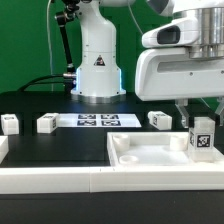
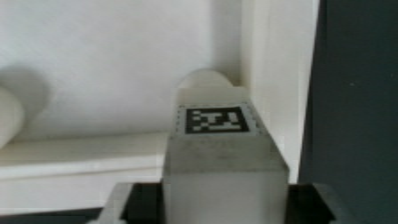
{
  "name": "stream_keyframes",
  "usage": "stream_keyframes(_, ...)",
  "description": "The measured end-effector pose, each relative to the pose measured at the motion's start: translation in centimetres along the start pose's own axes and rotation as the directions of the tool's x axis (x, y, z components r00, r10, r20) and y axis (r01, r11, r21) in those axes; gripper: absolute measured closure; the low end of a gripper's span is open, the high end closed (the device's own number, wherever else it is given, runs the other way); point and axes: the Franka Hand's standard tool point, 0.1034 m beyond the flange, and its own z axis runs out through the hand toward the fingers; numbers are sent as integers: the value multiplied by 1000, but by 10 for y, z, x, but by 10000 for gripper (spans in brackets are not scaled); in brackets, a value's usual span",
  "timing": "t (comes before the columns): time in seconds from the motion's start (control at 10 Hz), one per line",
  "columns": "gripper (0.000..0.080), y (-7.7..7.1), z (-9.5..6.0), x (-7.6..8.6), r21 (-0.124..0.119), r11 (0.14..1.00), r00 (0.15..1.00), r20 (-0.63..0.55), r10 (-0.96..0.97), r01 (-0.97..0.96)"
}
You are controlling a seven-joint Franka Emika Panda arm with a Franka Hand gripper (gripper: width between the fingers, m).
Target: Assemble square table
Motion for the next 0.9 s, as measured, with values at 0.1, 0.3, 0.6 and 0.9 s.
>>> stream_keyframes(0.1,511,1,0,0,6,990,990,-12,143,-143)
stream_keyframes(0.3,511,0,1,-1,6,927,927,-16,374,-374)
stream_keyframes(0.6,509,0,1,-3,9,717,717,-24,697,-697)
stream_keyframes(0.9,509,2,1,-2,17,576,576,-16,817,-817)
